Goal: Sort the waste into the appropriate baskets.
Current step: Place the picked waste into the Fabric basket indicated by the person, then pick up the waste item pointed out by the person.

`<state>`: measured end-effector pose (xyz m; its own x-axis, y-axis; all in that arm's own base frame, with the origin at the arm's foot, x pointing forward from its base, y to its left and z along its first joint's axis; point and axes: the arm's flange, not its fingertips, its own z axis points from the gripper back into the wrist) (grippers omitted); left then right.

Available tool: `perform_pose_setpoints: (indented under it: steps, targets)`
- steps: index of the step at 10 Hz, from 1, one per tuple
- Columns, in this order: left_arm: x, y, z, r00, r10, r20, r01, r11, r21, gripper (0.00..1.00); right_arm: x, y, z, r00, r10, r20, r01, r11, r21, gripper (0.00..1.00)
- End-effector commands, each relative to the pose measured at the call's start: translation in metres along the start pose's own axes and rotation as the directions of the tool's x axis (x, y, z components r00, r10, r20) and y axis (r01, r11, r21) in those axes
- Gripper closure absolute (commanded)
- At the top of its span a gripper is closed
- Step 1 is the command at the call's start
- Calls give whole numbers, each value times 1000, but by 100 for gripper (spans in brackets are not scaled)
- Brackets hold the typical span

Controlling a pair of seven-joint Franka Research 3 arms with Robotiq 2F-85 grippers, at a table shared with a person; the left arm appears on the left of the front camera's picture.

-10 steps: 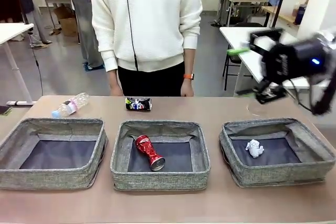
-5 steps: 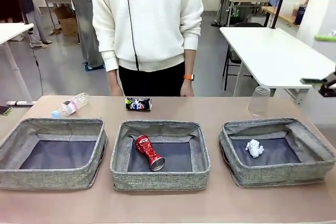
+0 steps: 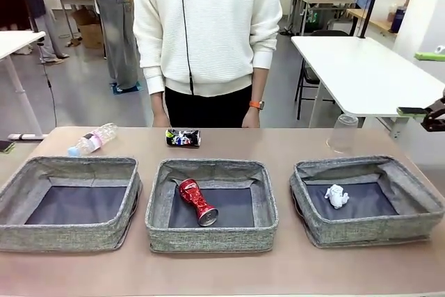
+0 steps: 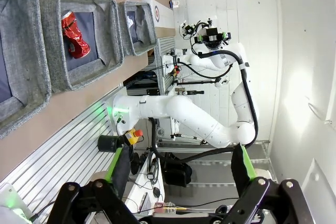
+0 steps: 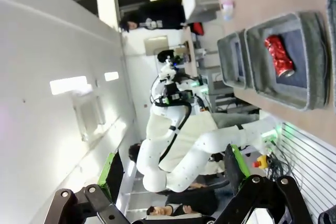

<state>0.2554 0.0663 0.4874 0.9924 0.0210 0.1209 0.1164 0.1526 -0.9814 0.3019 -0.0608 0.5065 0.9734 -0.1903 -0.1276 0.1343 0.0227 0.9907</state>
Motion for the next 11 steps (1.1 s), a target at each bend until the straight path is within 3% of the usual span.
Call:
perform_pose_setpoints:
  steps: [1, 11]
  targets:
    - [-2, -2, -3, 1000, -1, 4, 1, 1000, -18, 0, -2, 6, -2, 1000, -20, -1, 20, 1000, 15, 0]
    - [-2, -2, -3, 1000, -1, 4, 1, 1000, -18, 0, -2, 6, -2, 1000, -20, -1, 20, 1000, 15, 0]
